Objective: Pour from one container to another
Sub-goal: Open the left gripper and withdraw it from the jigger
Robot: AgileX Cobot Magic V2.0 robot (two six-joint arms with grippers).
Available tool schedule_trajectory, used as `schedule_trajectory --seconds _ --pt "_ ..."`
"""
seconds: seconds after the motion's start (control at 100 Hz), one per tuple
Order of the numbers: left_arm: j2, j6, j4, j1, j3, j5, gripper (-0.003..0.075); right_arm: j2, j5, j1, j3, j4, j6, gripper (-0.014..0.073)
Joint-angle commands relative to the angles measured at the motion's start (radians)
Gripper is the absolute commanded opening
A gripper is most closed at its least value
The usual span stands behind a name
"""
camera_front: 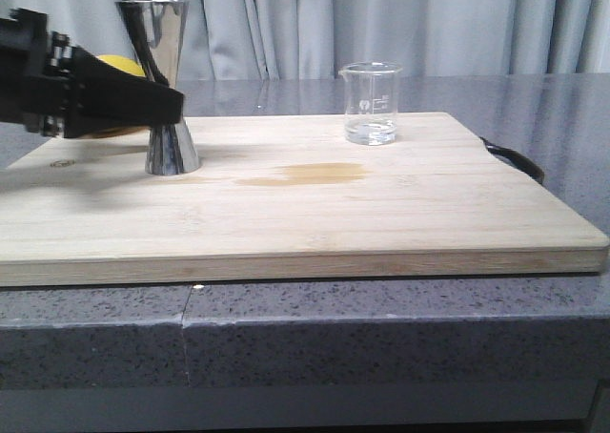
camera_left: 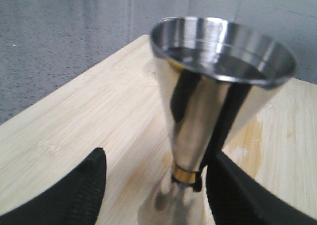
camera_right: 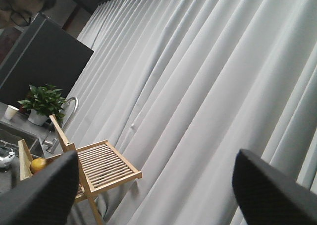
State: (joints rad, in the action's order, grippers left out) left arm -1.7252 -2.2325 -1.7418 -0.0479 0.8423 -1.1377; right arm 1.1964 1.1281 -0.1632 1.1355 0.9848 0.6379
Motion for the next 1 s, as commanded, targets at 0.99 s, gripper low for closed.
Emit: schedule_trajectory --seconds 0.99 --pt "0.68 0.596 0.01 0.348 0.175 0.092 0.0411 -0.19 -0.821 0.037 0.032 -0.05 0.002 0.057"
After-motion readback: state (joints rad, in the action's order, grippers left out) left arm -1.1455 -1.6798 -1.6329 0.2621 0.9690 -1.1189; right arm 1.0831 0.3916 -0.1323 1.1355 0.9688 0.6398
